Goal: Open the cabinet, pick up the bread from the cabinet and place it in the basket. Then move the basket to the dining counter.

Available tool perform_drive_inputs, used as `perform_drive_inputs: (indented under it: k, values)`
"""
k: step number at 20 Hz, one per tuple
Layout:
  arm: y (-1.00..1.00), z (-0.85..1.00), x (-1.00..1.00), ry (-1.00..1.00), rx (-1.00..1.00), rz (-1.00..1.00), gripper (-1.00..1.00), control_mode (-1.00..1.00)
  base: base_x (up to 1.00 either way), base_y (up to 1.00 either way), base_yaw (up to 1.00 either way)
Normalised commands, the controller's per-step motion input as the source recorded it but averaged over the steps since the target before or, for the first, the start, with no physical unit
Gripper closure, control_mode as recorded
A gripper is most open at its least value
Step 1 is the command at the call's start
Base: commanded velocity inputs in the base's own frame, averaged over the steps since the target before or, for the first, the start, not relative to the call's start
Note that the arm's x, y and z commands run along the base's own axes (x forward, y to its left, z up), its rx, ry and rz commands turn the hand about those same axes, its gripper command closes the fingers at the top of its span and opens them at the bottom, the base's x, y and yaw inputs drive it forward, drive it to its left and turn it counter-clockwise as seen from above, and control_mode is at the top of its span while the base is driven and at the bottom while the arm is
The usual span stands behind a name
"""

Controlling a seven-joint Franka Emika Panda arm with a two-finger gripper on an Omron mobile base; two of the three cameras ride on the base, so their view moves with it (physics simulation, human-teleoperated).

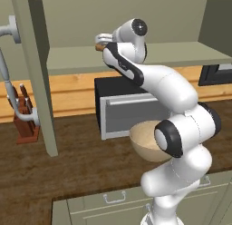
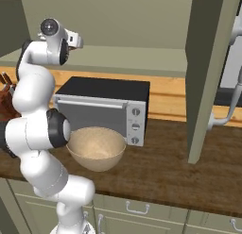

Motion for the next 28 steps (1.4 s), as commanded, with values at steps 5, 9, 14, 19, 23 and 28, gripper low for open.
perform_drive_inputs:
  k: [5, 9, 14, 19, 23, 28]
  values:
    - [0.07, -0.03, 0.18, 0.02, 0.00, 0.00, -1.00, -1.00, 0.00, 0.00, 0.00]
    - [0.14, -0.11, 0.24, 0.04, 0.00, 0.00, -1.00, -1.00, 0.00, 0.00, 0.00]
    - [0.12, -0.08, 0.27, 0.05, 0.00, 0.00, -1.00, -1.00, 0.00, 0.00, 0.00]
    - [0.04, -0.02, 0.29, 0.06, 0.00, 0.00, -1.00, -1.00, 0.00, 0.00, 0.00]
    - [0.00, 0.00, 0.27, 0.06, 0.00, 0.00, -1.00, -1.00, 0.00, 0.00, 0.00]
    - [0.02, 0.00, 0.19, 0.00, 0.00, 0.00, -1.00, -1.00, 0.00, 0.00, 0.00]
